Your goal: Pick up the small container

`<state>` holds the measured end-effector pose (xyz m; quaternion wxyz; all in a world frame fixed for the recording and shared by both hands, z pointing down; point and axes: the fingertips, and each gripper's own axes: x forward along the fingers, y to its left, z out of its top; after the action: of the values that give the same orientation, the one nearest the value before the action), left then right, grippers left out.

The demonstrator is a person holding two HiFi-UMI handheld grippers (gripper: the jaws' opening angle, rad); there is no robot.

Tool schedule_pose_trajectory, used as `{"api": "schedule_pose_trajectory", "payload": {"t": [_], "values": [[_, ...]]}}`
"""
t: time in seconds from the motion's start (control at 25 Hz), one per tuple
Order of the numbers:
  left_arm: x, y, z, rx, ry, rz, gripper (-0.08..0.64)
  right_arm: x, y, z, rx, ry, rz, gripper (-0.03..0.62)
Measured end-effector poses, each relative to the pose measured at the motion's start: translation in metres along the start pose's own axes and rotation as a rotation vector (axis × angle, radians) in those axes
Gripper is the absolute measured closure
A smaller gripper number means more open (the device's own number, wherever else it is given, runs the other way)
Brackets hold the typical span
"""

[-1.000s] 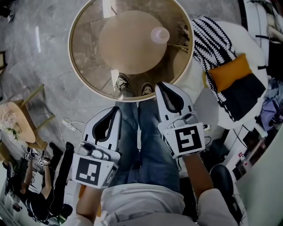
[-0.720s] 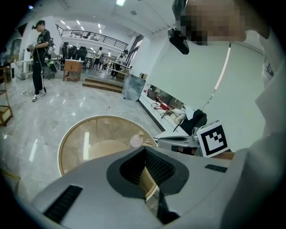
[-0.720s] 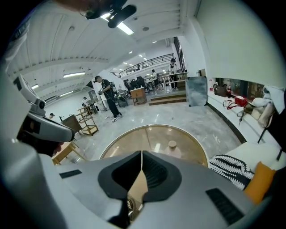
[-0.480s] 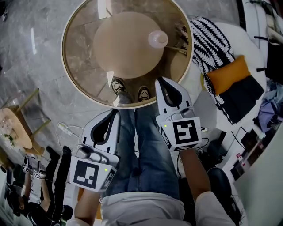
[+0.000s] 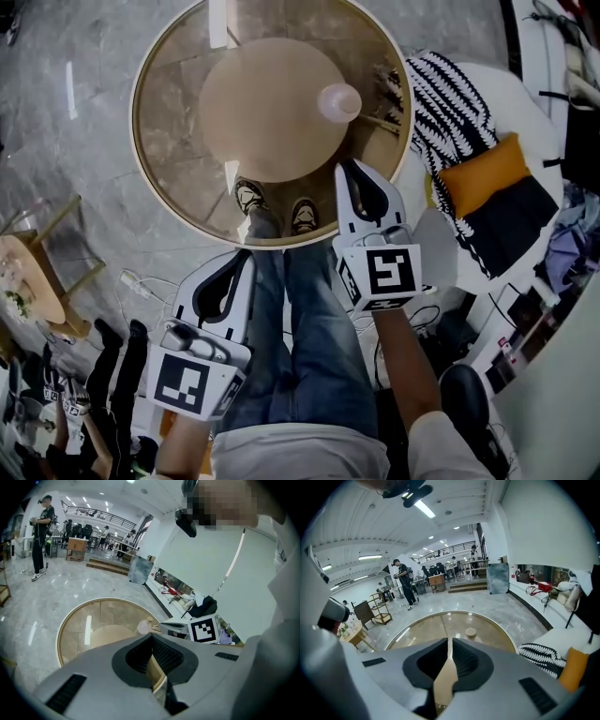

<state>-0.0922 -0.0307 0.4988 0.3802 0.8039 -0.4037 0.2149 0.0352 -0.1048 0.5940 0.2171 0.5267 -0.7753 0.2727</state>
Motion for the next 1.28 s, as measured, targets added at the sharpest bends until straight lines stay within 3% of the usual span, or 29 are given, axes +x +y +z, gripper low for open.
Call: {"api": "schedule_pose_trajectory", "payload": {"t": [0.28, 0.4, 0.68, 1.28], "values": [[0.007, 0.004, -0.002, -0.011, 0.026, -0.015, 0.541, 0.022, -0.014, -0.003, -0.003, -0.001, -0.054, 0.56], [0.01, 0.007, 0.002, -0.021, 0.019, -0.023, 0.541, 0.032, -0.017, -0.005, 0.002, 0.006, -0.064, 0.497], [0.016, 0.014, 0.011, -0.033, 0.012, -0.022, 0.541, 0.055, -0.033, -0.013, 0.035, 0.032, -0.102, 0.433], [0.021, 0.041, 0.012, -0.064, 0.038, -0.012, 0.541, 0.085, -0.047, -0.012, 0.05, 0.033, -0.154, 0.387]]}}
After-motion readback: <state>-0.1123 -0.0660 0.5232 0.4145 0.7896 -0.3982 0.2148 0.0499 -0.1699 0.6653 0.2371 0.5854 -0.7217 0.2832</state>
